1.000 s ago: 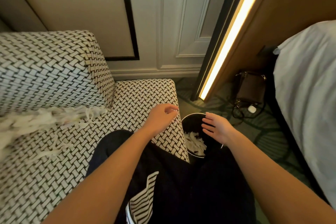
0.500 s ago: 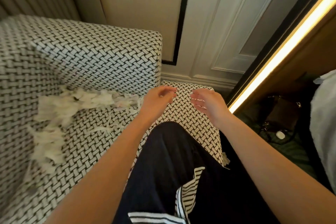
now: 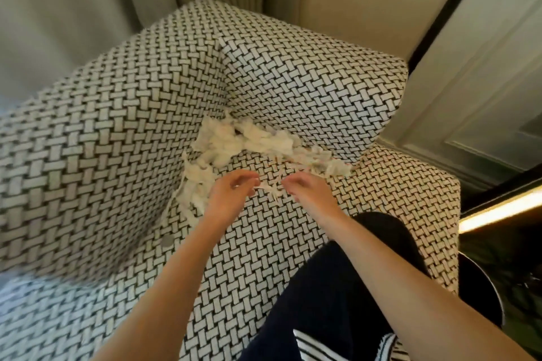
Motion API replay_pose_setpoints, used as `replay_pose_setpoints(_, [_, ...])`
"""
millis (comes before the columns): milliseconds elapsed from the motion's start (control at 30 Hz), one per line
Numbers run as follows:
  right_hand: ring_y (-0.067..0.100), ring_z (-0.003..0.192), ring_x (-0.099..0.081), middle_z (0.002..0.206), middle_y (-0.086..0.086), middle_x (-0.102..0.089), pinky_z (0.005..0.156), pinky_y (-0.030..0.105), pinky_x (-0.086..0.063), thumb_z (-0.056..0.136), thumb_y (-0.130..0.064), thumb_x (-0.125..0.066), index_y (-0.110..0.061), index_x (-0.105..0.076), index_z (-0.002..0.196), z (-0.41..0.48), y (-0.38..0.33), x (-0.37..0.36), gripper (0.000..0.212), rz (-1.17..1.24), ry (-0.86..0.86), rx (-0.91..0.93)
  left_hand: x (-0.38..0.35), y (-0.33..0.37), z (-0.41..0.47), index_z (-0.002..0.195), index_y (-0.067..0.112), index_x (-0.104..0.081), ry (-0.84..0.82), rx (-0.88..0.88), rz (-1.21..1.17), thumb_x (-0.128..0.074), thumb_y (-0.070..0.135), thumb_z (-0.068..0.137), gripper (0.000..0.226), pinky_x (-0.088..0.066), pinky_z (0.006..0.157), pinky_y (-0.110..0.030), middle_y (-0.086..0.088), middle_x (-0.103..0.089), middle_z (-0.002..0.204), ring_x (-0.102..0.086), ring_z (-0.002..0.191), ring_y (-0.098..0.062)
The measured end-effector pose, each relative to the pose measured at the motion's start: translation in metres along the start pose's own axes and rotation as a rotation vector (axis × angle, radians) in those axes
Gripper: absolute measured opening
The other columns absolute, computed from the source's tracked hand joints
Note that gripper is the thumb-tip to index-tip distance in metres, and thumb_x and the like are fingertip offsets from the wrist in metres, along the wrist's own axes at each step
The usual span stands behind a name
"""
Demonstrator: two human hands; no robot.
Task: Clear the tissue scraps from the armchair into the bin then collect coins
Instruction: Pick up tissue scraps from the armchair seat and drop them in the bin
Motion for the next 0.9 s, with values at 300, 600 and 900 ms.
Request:
replay_pose_setpoints(300, [0.044, 0.142, 0.012, 0.156, 0.015, 0.016, 0.116, 0.049, -0.001, 0.092, -0.042, -0.051, -0.05, -0.023, 0.144, 0.036, 0.054, -0.071, 0.06, -0.667, -0.193, -0.21, 0.078, -0.074, -0.019, 0.101, 0.017, -0.066, 0.228, 0.175, -0.105, -0.055, 0.017, 0.092, 0.015, -0.047, 0.076, -0.019, 0.001, -0.068, 0.102, -0.064, 0.086, -0.009])
replay_pose_setpoints(600, [0.025, 0.145, -0.004, 0.158, 0.009, 0.009, 0.111, 0.026, -0.017, 0.096, -0.025, -0.05, -0.015, -0.01, 0.152, 0.027, 0.055, -0.082, 0.07, -0.525, -0.169, -0.093, 0.091, -0.105, -0.028, 0.097, 0.021, -0.067, 0.317, 0.194, -0.1, -0.055, 0.017, 0.092, 0.014, -0.047, 0.075, -0.018, 0.006, -0.067, 0.103, -0.065, 0.085, -0.009])
replay_pose_setpoints(900, [0.018, 0.124, -0.049, 0.146, 0.008, -0.04, 0.101, 0.022, -0.037, 0.096, -0.021, -0.051, -0.009, -0.04, 0.142, 0.025, 0.026, -0.079, 0.048, -0.321, -0.179, 0.012, 0.109, -0.125, -0.027, 0.122, 0.017, -0.051, 0.716, 0.288, 0.023, -0.07, 0.015, 0.077, 0.049, -0.041, 0.098, -0.038, -0.004, -0.045, 0.127, -0.045, 0.116, -0.02])
Point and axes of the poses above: each hand's wrist, its own z-axis towards the middle knuckle, its own x-axis out of the back of the hand, y = z × x, the point moved 8 cm from there along z, towards the middle knuckle
